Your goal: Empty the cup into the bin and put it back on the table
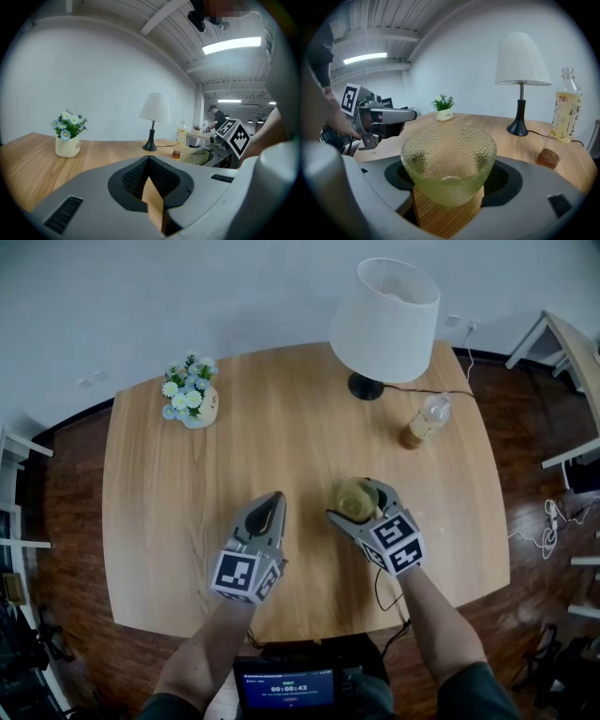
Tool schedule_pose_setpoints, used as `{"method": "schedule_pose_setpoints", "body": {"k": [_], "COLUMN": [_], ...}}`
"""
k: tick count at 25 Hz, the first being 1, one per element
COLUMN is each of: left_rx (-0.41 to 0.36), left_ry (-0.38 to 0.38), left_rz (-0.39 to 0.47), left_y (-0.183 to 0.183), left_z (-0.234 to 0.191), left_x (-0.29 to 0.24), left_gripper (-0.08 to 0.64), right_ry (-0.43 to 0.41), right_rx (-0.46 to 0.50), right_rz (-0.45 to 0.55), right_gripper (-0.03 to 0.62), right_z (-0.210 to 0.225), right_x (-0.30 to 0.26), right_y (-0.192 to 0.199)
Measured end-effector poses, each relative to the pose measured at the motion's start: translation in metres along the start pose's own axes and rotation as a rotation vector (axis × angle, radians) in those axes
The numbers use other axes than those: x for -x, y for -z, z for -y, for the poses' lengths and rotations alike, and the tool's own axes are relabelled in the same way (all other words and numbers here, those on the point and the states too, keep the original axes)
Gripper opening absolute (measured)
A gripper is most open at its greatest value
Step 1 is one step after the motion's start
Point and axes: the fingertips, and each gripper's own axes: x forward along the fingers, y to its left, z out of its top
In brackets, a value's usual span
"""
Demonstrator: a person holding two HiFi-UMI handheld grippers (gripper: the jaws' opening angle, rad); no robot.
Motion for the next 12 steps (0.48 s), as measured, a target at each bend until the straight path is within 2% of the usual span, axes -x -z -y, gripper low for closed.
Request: {"method": "schedule_pose_setpoints", "body": {"k": [6,12], "left_rx": [0.057,0.061], "left_ry": [-0.032,-0.032], "left_rz": [-0.087,-0.124], "left_y": [0.031,0.046], "left_z": [-0.012,-0.015], "left_x": [-0.018,-0.024], "left_gripper": [0.002,0.002], "right_ry": [0.025,0.027], "right_rx": [-0.003,-0.002], "right_rz": [0.017,0.018], "right_gripper": [0.393,0.393], "right_z": [0.011,0.013], "right_x": [-0.013,-0.022], "right_y": [0.007,0.016]}}
